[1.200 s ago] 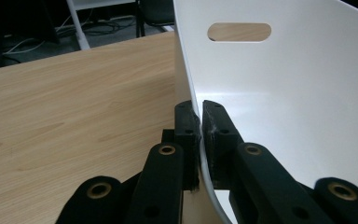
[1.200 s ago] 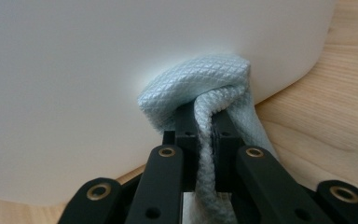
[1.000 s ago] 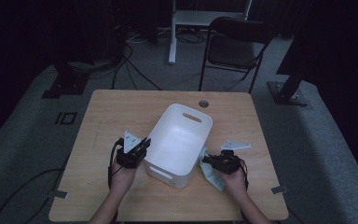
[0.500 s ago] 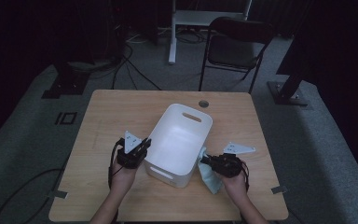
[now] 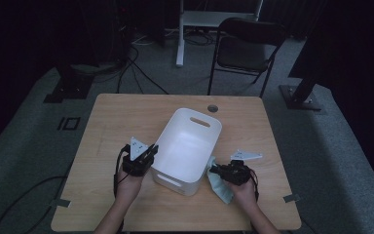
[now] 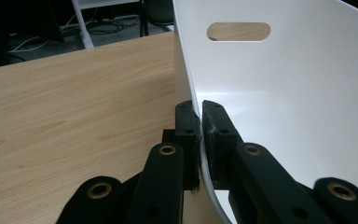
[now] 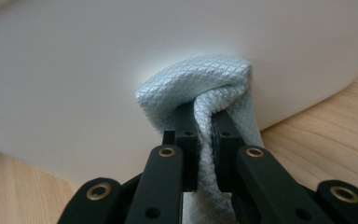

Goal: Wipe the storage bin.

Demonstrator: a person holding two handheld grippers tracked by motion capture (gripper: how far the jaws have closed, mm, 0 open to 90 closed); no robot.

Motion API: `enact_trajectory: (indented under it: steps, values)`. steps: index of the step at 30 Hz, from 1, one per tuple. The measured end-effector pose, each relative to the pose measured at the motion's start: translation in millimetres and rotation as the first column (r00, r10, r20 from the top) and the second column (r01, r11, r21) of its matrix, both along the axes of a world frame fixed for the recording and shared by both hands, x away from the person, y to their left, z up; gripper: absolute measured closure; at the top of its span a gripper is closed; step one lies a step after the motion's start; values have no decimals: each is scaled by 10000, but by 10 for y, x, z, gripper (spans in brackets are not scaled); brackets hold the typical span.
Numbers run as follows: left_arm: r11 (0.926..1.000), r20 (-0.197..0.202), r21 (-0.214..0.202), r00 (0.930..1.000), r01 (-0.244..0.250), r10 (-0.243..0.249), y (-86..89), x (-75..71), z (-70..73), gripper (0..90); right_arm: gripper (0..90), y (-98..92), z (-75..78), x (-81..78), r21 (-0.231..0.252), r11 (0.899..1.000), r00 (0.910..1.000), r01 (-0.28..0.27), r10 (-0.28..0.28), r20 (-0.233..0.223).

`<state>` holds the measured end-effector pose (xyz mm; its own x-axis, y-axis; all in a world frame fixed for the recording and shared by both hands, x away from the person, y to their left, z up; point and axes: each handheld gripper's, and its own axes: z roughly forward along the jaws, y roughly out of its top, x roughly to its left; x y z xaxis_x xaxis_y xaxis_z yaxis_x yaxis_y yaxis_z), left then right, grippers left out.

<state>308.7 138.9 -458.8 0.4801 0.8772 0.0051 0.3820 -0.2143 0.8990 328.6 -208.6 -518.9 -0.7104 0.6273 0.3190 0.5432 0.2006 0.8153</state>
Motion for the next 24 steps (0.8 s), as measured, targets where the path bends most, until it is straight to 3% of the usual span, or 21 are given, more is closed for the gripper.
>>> enact_trajectory:
  steps: [11,16,19,24]
  values:
    - [9999,-16,-13,9999,-170,170,-9,-4,0,860,846,4,-173,87,-395,9991,9979,159,-184,-618]
    - [9997,-12,-30,9997,-262,262,-14,-5,0,862,846,25,-54,-20,-369,9993,9993,20,-33,-366]
    - [9995,-12,-48,9995,-308,308,-19,-5,-1,864,846,14,57,-131,-24,9997,9997,-243,243,-84]
    - [9994,-14,-59,9995,-331,331,-22,-4,-1,865,846,18,301,-317,829,9945,9952,-636,571,790]
